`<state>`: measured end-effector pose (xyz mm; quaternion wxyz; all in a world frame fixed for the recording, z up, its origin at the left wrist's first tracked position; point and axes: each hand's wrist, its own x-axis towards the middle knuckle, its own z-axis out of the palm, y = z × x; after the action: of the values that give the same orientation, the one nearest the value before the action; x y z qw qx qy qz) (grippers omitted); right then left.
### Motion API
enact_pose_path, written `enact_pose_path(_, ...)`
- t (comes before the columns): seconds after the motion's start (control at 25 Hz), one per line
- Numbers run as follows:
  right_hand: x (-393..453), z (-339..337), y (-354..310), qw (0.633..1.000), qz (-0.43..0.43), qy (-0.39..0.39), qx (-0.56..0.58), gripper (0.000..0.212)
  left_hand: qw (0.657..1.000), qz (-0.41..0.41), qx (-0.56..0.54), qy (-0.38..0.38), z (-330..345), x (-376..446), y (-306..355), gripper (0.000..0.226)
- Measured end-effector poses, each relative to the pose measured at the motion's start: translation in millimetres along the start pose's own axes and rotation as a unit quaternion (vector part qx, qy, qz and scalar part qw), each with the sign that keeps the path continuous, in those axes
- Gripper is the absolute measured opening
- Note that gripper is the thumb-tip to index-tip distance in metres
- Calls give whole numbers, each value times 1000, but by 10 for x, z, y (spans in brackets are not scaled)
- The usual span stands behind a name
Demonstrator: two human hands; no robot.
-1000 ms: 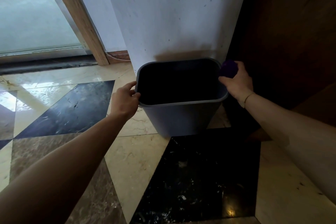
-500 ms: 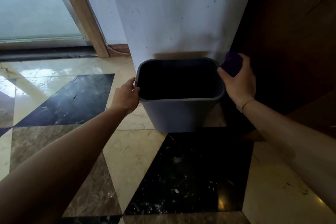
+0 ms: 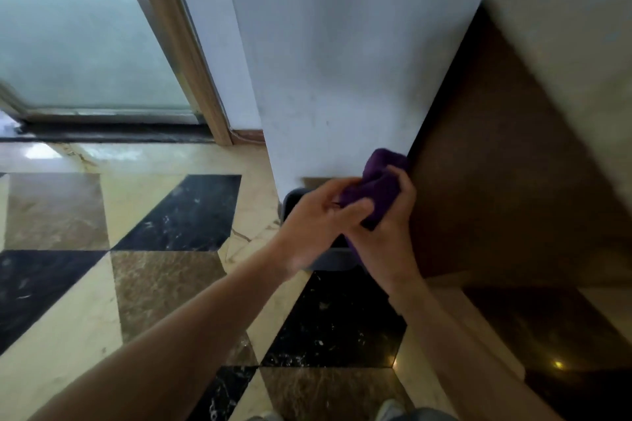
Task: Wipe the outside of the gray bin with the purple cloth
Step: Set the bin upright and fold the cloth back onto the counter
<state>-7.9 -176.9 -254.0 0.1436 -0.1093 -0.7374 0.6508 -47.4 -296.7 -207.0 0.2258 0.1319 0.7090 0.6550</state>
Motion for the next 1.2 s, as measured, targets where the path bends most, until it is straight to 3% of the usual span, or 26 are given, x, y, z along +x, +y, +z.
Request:
enact_pose_path(0.12,-135,-85,-1117,1000,-7,-26,-1,100,980,42,171,90,-62,-277,1072,28)
enact_pose_path(0.2,-241,-225,-1770,999,-11,-42,-4,100,966,90,225,91,-159,-418,1722,22)
enact_pose_path(0.36,-412,-725,-2993,1000,-5,-22,21,89,919,213,330,9,-353,-675,2981,21)
enact_pose_path(0.44,-393,-961,-3404,999,-27,-2,-29,97,900,255,351,-39,-389,-742,3425,24)
enact_pose_path(0.52,-339,-1165,-3735,995,-53,-32,-79,94,892,279,349,-67,-371,-755,3736,27)
enact_pose_path(0.6,-335,-1333,-3970,991,-61,-60,-107,67,890,291,339,-88,-325,-736,3919,27)
enact_pose_path(0.68,-379,-1483,-4100,993,-62,-24,-101,37,894,302,320,-89,-244,-699,3993,25)
enact_pose_path(0.76,-426,-1590,-4120,995,-55,21,-80,23,895,317,304,-71,-129,-664,3981,23)
enact_pose_path(0.96,-404,-1933,-4025,988,-51,80,-122,8,933,262,239,-56,306,-484,3849,13)
enact_pose_path(1.12,-207,-2370,-3969,987,-35,123,-101,24,941,246,223,-74,799,-199,3835,7)
enact_pose_path(1.2,-66,-2638,-3926,988,-24,123,-85,20,944,247,211,-63,1060,-21,3830,7)
